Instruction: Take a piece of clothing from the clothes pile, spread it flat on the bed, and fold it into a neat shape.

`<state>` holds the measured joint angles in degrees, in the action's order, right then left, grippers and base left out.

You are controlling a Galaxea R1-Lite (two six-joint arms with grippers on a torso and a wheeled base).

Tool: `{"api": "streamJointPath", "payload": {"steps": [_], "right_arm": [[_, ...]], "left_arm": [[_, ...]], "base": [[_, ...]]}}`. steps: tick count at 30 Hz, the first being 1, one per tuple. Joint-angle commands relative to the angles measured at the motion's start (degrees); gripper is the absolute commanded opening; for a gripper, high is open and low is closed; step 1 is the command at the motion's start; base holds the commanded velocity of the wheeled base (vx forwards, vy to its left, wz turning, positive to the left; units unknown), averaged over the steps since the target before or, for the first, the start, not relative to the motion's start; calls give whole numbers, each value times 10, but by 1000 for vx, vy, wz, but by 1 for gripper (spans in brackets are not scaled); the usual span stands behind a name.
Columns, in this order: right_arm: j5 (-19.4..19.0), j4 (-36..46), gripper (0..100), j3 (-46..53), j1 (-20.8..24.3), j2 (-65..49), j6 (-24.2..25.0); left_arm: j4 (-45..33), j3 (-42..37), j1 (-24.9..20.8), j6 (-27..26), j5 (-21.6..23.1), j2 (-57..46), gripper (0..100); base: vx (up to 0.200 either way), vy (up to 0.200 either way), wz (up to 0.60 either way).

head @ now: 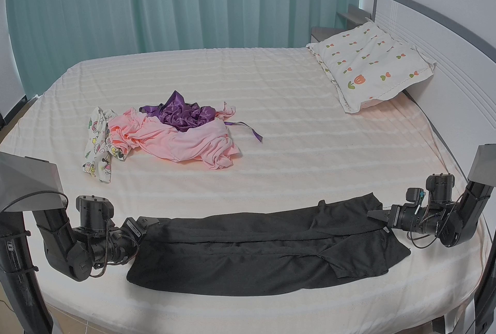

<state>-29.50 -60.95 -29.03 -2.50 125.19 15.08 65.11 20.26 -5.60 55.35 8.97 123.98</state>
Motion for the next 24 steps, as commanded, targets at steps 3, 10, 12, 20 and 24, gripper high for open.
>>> {"api": "streamJointPath", "payload": {"steps": [3, 10, 12, 20, 24], "right_arm": [[6, -7, 100, 3, 2, -24, 30], [100, -7, 100, 45, 65, -100, 221], [130, -9, 100, 57, 82, -104, 233], [201, -47, 100, 109, 124, -95, 361], [202, -84, 100, 125, 126, -68, 391]], "left_arm": [[1, 0, 1, 1, -1, -14, 100], [1, -13, 1, 1, 1, -40, 100], [1, -13, 3, 1, 1, -39, 100], [0, -19, 14, 2, 3, -48, 100], [1, -22, 14, -1, 2, -53, 100]], "base": [[0, 0, 0], [0, 0, 0], [0, 0, 0], [-175, 0, 0], [-100, 0, 0]]}}
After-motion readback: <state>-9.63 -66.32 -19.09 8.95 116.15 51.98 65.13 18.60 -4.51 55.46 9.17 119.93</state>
